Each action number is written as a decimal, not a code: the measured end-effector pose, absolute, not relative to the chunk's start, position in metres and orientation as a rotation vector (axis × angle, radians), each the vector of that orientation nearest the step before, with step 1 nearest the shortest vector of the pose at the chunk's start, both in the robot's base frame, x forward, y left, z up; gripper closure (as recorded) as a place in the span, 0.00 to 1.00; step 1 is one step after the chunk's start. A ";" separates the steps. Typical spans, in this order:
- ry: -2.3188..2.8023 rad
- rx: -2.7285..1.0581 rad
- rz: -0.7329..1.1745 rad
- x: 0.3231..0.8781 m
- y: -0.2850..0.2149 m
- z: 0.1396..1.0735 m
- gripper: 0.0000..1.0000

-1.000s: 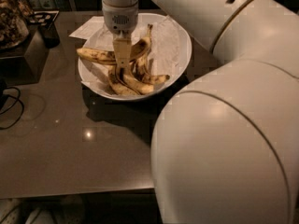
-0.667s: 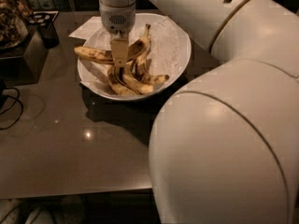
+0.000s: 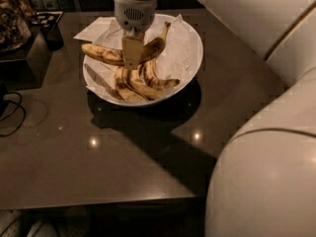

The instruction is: Pick banana from white bowl

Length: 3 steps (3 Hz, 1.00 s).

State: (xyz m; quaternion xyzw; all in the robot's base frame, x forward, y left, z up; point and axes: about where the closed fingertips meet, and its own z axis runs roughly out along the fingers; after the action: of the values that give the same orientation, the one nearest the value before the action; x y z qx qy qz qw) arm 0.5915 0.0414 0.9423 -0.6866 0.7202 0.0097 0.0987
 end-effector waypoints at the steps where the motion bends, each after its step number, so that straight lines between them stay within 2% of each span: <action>1: 2.120 -2.020 0.027 0.595 0.044 0.942 1.00; 3: 2.262 -1.919 0.086 0.552 0.033 0.954 1.00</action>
Offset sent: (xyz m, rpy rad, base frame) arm -0.0375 -0.0163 -0.0014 -0.0047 0.1185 -0.1215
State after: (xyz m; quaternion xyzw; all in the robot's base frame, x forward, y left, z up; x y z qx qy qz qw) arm 0.5520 0.0330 0.9540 -0.6442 0.7593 0.0289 0.0869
